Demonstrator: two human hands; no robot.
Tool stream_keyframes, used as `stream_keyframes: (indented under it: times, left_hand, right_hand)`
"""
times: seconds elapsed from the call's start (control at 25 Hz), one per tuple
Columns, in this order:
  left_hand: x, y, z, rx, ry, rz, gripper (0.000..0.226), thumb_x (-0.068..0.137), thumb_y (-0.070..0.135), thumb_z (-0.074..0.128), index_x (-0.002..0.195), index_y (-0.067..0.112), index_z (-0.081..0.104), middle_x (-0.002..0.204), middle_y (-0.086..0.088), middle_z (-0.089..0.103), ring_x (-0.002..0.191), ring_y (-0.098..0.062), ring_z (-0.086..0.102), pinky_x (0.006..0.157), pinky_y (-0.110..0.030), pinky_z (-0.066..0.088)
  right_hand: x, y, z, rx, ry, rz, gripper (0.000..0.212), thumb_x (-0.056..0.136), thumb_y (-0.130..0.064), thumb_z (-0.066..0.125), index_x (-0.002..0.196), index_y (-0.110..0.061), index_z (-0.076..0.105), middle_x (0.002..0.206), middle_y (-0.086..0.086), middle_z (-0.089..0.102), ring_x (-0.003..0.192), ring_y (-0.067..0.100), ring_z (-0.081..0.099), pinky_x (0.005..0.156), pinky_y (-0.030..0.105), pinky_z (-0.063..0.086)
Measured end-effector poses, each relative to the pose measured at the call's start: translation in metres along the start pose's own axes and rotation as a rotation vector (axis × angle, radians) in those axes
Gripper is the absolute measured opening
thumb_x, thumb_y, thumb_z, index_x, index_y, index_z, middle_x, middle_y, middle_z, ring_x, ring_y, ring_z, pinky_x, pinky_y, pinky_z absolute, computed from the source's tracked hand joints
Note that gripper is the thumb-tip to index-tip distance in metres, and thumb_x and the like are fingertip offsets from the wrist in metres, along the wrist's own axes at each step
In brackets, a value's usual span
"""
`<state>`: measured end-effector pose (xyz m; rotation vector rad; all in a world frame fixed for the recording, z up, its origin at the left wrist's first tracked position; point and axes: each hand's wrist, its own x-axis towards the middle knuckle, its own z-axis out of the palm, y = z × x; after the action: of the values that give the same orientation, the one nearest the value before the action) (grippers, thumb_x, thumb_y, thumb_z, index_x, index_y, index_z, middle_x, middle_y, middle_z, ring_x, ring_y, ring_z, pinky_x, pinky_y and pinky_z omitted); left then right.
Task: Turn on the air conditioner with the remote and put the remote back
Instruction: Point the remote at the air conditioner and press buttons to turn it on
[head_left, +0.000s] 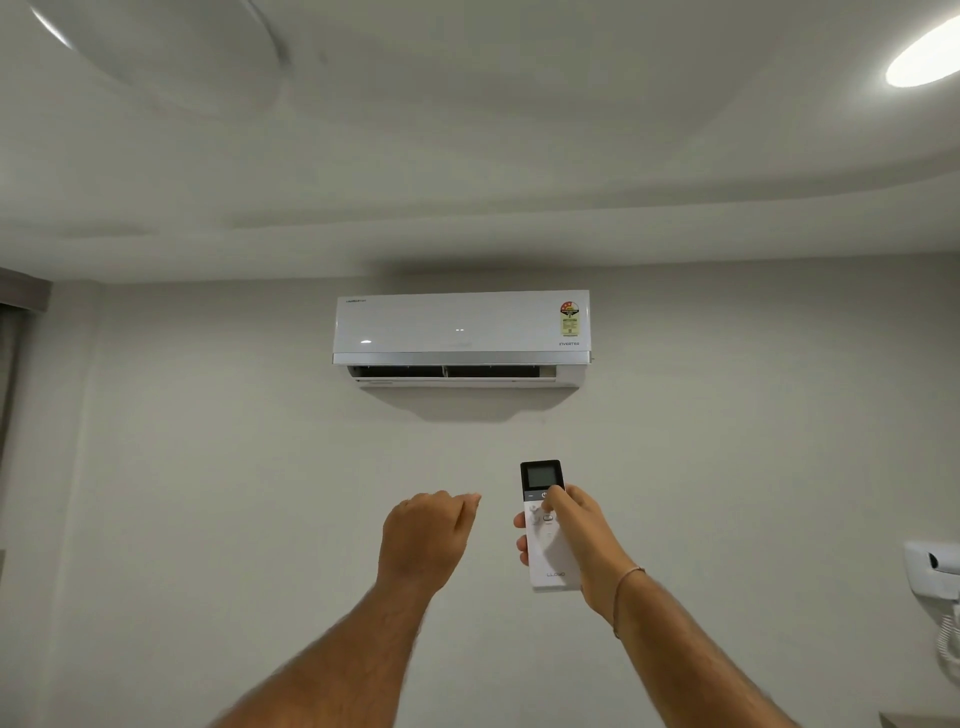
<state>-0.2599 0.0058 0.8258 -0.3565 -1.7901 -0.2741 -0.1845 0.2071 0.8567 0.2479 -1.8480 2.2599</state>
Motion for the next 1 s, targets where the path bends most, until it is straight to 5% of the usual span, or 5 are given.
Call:
stream_keyframes:
  times: [0.08, 0.2, 0.4, 0.8, 1.0]
  left_hand:
    - [-0.005, -0.004, 0.005, 0.002, -0.045, 0.016, 0.044, 0.106, 0.048, 0.040, 0.111, 0.025, 0.078, 0.103, 0.000, 0.080, 0.101, -0.026, 0.073, 0.091, -0.050, 0.060]
    - [-0.004, -0.008, 0.007, 0.080, -0.120, 0.040, 0.060, 0.106, 0.056, 0.034, 0.154, 0.026, 0.053, 0.157, -0.005, 0.056, 0.148, -0.030, 0.048, 0.122, -0.057, 0.036]
    - [-0.001, -0.004, 0.002, 0.077, -0.144, 0.045, 0.070, 0.106, 0.062, 0.020, 0.162, 0.025, 0.041, 0.168, -0.004, 0.039, 0.157, -0.028, 0.033, 0.127, -0.057, 0.026]
    - [-0.003, -0.010, -0.003, 0.101, -0.153, 0.034, 0.066, 0.106, 0.060, 0.032, 0.164, 0.028, 0.035, 0.172, -0.001, 0.030, 0.160, -0.025, 0.025, 0.129, -0.052, 0.016]
    - [-0.004, -0.013, -0.006, 0.107, -0.153, 0.015, 0.068, 0.106, 0.058, 0.037, 0.167, 0.028, 0.028, 0.175, 0.000, 0.021, 0.162, -0.022, 0.015, 0.129, -0.052, 0.014]
  right_hand:
    - [-0.001, 0.001, 0.000, -0.002, -0.003, -0.003, 0.028, 0.100, -0.013, 0.053, 0.125, -0.002, 0.057, 0.090, 0.019, 0.079, 0.059, 0.033, 0.070, 0.062, 0.039, 0.064]
    - [-0.002, 0.001, 0.002, -0.019, -0.002, -0.010, 0.027, 0.102, -0.017, 0.054, 0.126, -0.006, 0.058, 0.094, 0.020, 0.080, 0.061, 0.031, 0.073, 0.062, 0.037, 0.064]
    - [-0.005, -0.001, 0.004, -0.030, -0.004, -0.017, 0.024, 0.104, -0.019, 0.054, 0.125, -0.007, 0.058, 0.093, 0.019, 0.081, 0.061, 0.031, 0.073, 0.061, 0.037, 0.063]
    - [-0.008, -0.001, 0.008, -0.049, 0.002, -0.012, 0.034, 0.104, -0.020, 0.055, 0.137, -0.014, 0.055, 0.098, 0.019, 0.082, 0.063, 0.031, 0.075, 0.061, 0.036, 0.064]
    - [-0.008, 0.002, 0.011, -0.037, 0.009, -0.003, 0.041, 0.105, -0.025, 0.055, 0.144, -0.030, 0.042, 0.100, 0.019, 0.082, 0.070, 0.034, 0.075, 0.069, 0.042, 0.066]
